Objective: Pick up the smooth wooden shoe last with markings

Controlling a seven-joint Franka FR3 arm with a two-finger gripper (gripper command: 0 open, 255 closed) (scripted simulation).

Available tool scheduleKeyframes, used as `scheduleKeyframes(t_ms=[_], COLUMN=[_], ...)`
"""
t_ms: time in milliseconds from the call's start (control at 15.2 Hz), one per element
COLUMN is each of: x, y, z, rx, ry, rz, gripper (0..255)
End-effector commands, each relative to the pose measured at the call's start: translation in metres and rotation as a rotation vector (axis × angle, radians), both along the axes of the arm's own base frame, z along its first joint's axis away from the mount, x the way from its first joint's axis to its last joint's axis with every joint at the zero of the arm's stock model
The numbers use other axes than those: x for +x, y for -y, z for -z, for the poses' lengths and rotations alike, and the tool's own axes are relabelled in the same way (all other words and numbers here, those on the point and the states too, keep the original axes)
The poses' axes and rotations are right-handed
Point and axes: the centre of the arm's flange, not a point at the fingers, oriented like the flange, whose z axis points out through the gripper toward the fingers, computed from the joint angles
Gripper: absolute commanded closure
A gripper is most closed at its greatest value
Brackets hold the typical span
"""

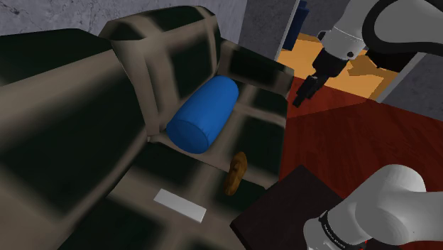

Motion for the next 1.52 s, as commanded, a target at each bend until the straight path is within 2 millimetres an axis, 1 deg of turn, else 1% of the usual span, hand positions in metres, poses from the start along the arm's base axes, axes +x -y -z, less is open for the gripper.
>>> scheduleKeyframes(t_ms=[0, 396, 792, 1122, 1452], x=[0.000, 0.012, 0.031, 0.050, 0.072], y=[0.000, -0.036, -0.067, -0.088, -0.104], z=[0.000, 0.072, 0.145, 0.207, 0.270], rx=[0.000, -0.018, -0.035, -0.050, -0.064], ry=[0.000, -0.022, -0.045, -0.063, -0.082], rz=[0.000, 0.239, 0.477, 0.676, 0.875], gripper=[0, 0, 0, 0, 0])
